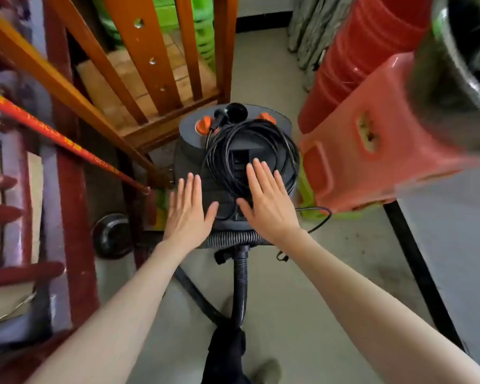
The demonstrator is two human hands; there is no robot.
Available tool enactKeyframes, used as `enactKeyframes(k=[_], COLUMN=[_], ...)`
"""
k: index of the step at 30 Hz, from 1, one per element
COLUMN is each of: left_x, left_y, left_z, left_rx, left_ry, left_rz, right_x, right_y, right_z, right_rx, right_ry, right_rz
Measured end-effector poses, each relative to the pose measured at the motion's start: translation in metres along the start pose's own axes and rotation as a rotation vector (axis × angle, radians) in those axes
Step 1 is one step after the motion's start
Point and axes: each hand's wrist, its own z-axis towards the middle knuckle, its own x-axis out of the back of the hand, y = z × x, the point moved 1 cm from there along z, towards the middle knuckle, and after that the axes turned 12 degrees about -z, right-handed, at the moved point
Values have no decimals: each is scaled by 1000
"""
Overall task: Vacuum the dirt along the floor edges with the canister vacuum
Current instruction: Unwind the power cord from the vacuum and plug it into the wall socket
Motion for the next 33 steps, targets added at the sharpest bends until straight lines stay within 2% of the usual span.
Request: enactKeyframes(k=[6, 10, 14, 24, 33], left_x=[-13, -24, -30, -36, -59], left_y=[-12, -24, -24, -22, -25], left_z=[39, 40, 39, 20, -28], left_rx=[-31, -25, -25, -46, -77], left_ry=[47, -4, 4, 2, 29], left_rz=[-1, 176, 234, 240, 192], right_x=[-31, -35, -37, -40, -49], right_y=[-1, -3, -4, -5, -12], right_z=[29, 29, 27, 7, -45], right_rx=[49, 21, 16, 16, 27], right_ry=[-5, 77, 129, 130, 107], right_rz=[-87, -47, -27, -35, -34])
